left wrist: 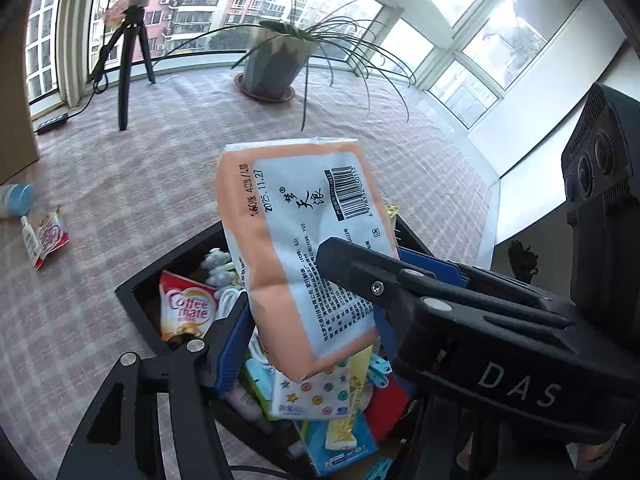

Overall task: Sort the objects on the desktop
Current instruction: 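Carry the tissue pack with both grippers and drop it into the black bin, then grasp the plastic bag with the left gripper while the right grasps the white tube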

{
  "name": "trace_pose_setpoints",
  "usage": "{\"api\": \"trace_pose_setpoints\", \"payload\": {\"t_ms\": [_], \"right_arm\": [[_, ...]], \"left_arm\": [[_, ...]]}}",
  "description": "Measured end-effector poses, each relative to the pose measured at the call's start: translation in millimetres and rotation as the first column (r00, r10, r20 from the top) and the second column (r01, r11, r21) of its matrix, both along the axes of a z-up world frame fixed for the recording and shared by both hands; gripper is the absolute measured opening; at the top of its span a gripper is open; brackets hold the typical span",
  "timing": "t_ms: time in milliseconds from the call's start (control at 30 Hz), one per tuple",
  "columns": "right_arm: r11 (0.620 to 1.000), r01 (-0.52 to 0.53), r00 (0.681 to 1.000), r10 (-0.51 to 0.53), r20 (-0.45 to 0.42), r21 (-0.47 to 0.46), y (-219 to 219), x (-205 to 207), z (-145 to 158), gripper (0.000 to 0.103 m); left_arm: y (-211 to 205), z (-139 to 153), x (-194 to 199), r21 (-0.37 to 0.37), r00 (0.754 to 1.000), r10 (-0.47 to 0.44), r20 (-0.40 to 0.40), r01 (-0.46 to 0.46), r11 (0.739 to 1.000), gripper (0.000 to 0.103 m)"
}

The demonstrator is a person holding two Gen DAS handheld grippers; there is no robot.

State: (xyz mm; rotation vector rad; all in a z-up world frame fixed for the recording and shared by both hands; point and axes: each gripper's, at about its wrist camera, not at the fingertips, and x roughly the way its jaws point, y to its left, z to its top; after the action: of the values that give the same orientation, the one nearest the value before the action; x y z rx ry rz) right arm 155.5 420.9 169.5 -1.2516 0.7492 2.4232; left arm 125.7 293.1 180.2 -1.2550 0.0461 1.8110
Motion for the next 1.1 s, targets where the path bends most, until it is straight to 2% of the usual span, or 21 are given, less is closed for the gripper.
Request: {"api": "trace_pose_setpoints", "payload": {"t_ms": [267, 500, 833, 1100], "right_arm": [[0.997, 0.079, 0.997, -0.079, -0.011, 0.010, 34, 20, 1, 0.048], [0.996, 0.090, 0.996, -0.090, -0.022, 0.002, 34, 18, 1, 0.048], [1.000, 0.010, 0.999, -0.010, -0.050, -0.006, -4, -14, 5, 0.048], [0.989, -0.149, 0.988, 0.147, -0.055, -0.025, -51, -67, 3, 0.048]], "left_arm": [[37, 1, 5, -0.019, 0.999, -0.035, -0.011, 0.034, 0.999, 0.057], [33, 4, 1, -0.019, 1.000, -0.024, -0.015, 0.024, 1.000, 0.057], [-26, 8, -34, -0.043, 0.994, 0.099, -0.037, -0.100, 0.994, 0.057], [-99, -6, -84, -0.080, 0.965, 0.259, -0.027, -0.261, 0.962, 0.057]]}}
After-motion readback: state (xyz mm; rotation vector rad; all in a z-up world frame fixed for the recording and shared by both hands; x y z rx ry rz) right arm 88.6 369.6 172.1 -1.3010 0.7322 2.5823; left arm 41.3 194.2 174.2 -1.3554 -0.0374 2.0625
